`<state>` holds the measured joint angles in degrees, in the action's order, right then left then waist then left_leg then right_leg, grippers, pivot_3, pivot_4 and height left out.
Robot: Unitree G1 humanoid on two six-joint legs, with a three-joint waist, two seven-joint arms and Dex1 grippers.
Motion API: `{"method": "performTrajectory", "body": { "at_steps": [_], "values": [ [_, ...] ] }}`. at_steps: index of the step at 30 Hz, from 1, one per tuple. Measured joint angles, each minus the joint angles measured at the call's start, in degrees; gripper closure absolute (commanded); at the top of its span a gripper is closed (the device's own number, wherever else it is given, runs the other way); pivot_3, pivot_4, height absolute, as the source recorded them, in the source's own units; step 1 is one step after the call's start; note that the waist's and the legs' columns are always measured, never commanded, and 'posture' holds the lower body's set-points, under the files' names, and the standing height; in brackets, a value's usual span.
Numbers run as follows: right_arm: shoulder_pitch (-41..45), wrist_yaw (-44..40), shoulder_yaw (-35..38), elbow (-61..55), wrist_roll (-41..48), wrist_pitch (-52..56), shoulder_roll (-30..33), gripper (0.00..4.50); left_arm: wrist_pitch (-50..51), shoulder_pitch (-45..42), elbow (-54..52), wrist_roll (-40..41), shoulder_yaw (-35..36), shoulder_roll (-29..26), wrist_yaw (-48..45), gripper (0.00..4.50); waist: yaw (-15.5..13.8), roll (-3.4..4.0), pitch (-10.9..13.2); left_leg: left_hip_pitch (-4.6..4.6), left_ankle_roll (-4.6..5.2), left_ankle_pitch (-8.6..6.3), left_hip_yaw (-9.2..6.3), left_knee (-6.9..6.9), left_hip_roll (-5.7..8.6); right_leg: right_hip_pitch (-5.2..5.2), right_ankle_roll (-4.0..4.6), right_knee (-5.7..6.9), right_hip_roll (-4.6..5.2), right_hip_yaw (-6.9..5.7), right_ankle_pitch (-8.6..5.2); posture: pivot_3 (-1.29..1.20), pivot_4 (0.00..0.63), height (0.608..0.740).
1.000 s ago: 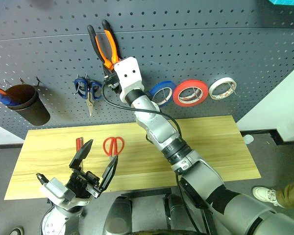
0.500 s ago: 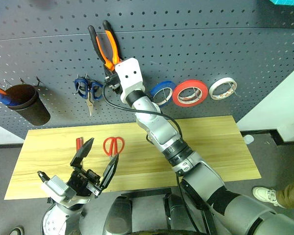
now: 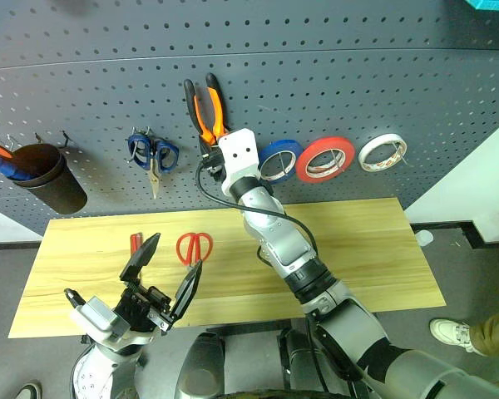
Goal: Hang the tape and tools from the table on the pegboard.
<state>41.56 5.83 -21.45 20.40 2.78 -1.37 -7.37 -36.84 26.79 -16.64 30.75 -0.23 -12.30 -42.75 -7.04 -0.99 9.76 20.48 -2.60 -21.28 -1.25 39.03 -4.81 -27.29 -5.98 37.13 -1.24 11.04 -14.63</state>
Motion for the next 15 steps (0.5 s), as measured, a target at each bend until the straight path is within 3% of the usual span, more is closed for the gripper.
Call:
{"method": "performTrajectory", "body": {
  "at_steps": [6, 15],
  "values": [
    [-0.37, -0.31, 0.13, -0.02, 0.77, 1.85, 0.0, 0.01, 0.0, -0.09, 0.18, -0.01, 0.0, 0.05, -0.03, 0.0, 0.12, 0.0, 0.0, -0.03, 0.04, -0.02, -0.01, 0.01, 0.0, -0.01, 0.01, 0.05, 0.0, 0.0, 0.0, 0.39, 0.158, 0.703],
    [-0.41, -0.31, 0.01, -0.05, 0.72, 1.85, 0.0, 0.01, -0.01, -0.59, 0.8, 0.0, 0.0, 0.09, -0.23, 0.0, 0.08, 0.0, 0.0, -0.02, 0.04, -0.02, -0.04, 0.02, 0.0, 0.0, 0.01, 0.06, 0.0, -0.03, 0.0, 0.38, 0.155, 0.703]
  ]
}}
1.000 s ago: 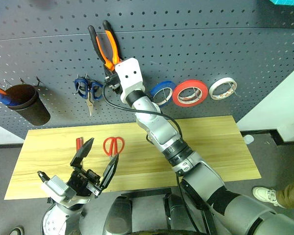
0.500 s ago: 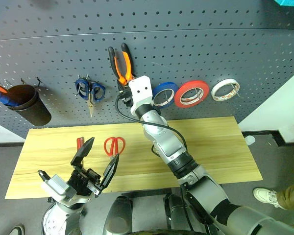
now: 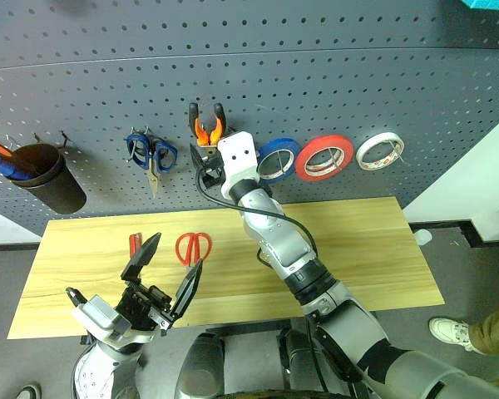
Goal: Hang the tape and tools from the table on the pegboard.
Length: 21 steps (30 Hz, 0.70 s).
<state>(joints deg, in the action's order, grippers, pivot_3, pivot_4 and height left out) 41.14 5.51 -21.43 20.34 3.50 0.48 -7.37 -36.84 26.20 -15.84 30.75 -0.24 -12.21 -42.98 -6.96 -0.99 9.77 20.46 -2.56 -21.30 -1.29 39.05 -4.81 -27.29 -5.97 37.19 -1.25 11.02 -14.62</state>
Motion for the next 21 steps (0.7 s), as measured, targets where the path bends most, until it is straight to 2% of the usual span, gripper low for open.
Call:
{"method": "performTrajectory", "body": {
  "at_steps": [5, 10, 16, 21],
  "values": [
    [-1.63, -0.35, -0.55, -1.96, -0.05, 0.3, 0.01, 0.01, -0.12, -0.29, 0.43, 0.1, -0.01, 0.14, -0.66, 0.0, -0.04, -0.01, -0.01, 0.0, -0.01, 0.0, 0.0, 0.0, 0.0, 0.01, 0.0, 0.0, 0.0, 0.0, 0.0, 0.38, 0.153, 0.703],
    [-11.72, -1.65, -2.7, -7.66, -0.19, 2.53, -0.61, 0.01, -1.19, -0.72, 2.9, 1.81, 0.52, 0.23, -2.8, 0.0, 0.1, -0.02, -0.01, 0.01, -0.01, 0.01, -0.02, 0.02, 0.0, 0.01, 0.0, 0.0, 0.0, -0.01, 0.0, 0.37, 0.154, 0.703],
    [-16.68, -2.94, -3.56, -15.8, -1.31, 5.48, -1.14, 0.01, -2.35, -1.0, 4.63, 2.92, 1.12, 0.55, -4.8, 0.0, 0.02, -0.02, -0.01, -0.03, 0.01, -0.01, -0.08, 0.06, 0.01, 0.09, 0.01, 0.0, 0.0, -0.04, 0.0, 0.37, 0.155, 0.703],
    [-23.7, -4.68, -5.71, -25.23, -2.16, 9.15, 2.98, 0.01, -2.65, -1.76, 6.32, 3.1, 1.9, 1.18, -4.75, 0.0, -0.09, -0.05, -0.03, -0.02, 0.01, -0.01, -0.1, 0.07, 0.01, 0.12, 0.01, -0.05, 0.0, -0.04, -0.01, 0.36, 0.152, 0.703]
  ]
}}
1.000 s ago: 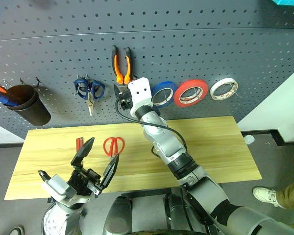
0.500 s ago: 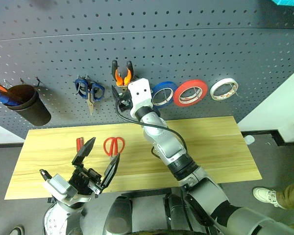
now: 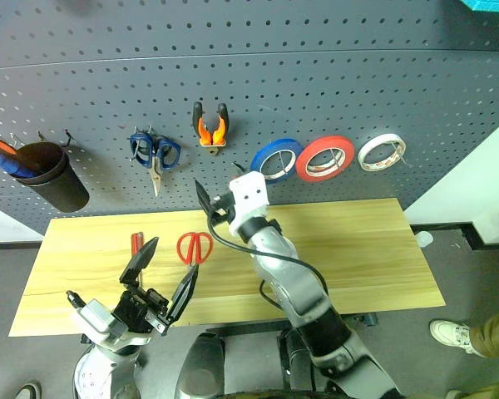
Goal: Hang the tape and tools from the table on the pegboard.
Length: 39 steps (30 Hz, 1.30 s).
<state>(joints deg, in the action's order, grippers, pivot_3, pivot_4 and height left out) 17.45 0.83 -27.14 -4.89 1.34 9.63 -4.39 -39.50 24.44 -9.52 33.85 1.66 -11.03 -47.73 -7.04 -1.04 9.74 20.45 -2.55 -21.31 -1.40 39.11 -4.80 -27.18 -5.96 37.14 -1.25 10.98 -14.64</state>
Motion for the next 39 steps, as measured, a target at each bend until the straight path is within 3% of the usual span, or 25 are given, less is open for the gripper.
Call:
{"method": "performTrajectory", "body": {
  "at_steps": [9, 16, 21, 24, 30, 39],
  "values": [
    [-13.23, -2.61, 2.6, -14.69, -0.02, 8.84, 5.15, 0.01, 17.1, -0.19, -2.13, -12.36, 2.17, 1.31, 20.0, 0.0, 0.21, -0.09, -0.06, -0.09, -0.01, 0.01, -0.15, 0.03, 0.02, 0.12, -0.01, 0.01, -0.01, -0.05, 0.01, 0.33, 0.135, 0.703],
    [-15.2, -4.76, 6.38, -17.71, -0.42, 11.69, 8.11, 0.01, 30.94, 0.55, -5.11, -18.89, 0.56, -2.54, 24.73, 0.0, 0.22, -0.13, -0.11, -0.09, -0.1, 0.06, -0.19, 0.04, 0.02, 0.14, -0.01, 0.03, -0.01, -0.1, 0.01, 0.32, 0.126, 0.703],
    [-16.61, -10.28, 9.52, -23.06, 3.82, 14.17, 10.98, 0.01, 44.99, -0.98, -7.22, -21.1, -0.43, -5.18, 27.79, 0.0, 0.04, -0.12, -0.13, -0.09, -0.11, 0.06, -0.24, 0.04, 0.02, 0.17, -0.02, 0.03, -0.01, -0.14, 0.01, 0.32, 0.122, 0.703],
    [-18.2, -17.99, 10.6, -27.96, 9.9, 15.08, 15.85, 0.01, 56.0, -4.1, -7.47, -21.74, -0.67, -6.34, 29.88, 0.0, 0.07, -0.13, -0.13, -0.19, -0.11, 0.06, -0.3, 0.07, 0.02, 0.34, -0.02, 0.02, 0.0, -0.19, 0.02, 0.31, 0.122, 0.703],
    [-22.73, -31.04, 10.63, -31.42, 16.91, 12.87, 24.87, 0.01, 68.64, -9.19, -8.8, -20.14, -0.3, -4.81, 33.01, 0.0, 0.14, -0.15, -0.15, -0.85, -0.1, 0.06, -0.31, 0.07, 0.03, 0.98, -0.02, 0.0, 0.0, -0.19, 0.01, 0.31, 0.124, 0.703],
    [-22.57, -32.58, 10.35, -30.51, 16.58, 11.15, 25.3, 0.01, 82.34, -15.26, -9.82, -18.98, -0.55, -2.02, 36.91, 0.0, 0.09, -0.24, -0.21, -1.08, -0.23, 0.13, -0.37, 0.09, 0.05, 1.24, 0.0, 0.07, -0.01, -0.19, 0.03, 0.31, 0.119, 0.703]
  ]
}}
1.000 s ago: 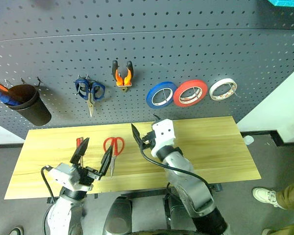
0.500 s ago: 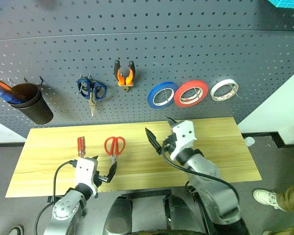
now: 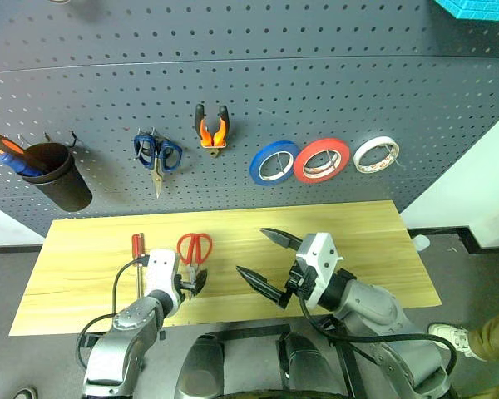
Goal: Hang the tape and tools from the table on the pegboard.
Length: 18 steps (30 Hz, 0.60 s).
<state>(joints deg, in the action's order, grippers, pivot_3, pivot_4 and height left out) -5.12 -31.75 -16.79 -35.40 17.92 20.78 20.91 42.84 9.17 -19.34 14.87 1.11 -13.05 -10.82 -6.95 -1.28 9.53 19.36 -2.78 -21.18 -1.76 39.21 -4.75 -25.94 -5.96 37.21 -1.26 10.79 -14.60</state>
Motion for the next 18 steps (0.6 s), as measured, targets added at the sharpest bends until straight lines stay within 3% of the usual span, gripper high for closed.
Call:
{"method": "performTrajectory", "body": {
  "at_steps": [8, 18],
  "values": [
    [0.12, 1.05, -0.99, 1.21, -2.03, -0.47, -0.38, 0.01, 8.25, -6.53, 2.46, -1.07, 1.9, 1.28, 5.16, 0.0, -0.19, -0.09, -0.08, -0.01, -0.04, 0.02, -0.04, 0.0, 0.01, 0.03, 0.0, 0.01, 0.0, -0.01, 0.01, 0.31, 0.12, 0.703],
    [-0.18, 1.99, -1.15, 1.77, -3.28, -0.48, -0.89, 0.01, 10.44, -11.52, 12.56, -4.22, -0.27, 1.07, 5.79, 0.0, -0.27, -0.09, -0.11, -0.01, -0.13, 0.07, -0.06, 0.0, 0.02, 0.03, 0.01, 0.01, 0.0, -0.02, 0.01, 0.3, 0.12, 0.703]
  ]
}}
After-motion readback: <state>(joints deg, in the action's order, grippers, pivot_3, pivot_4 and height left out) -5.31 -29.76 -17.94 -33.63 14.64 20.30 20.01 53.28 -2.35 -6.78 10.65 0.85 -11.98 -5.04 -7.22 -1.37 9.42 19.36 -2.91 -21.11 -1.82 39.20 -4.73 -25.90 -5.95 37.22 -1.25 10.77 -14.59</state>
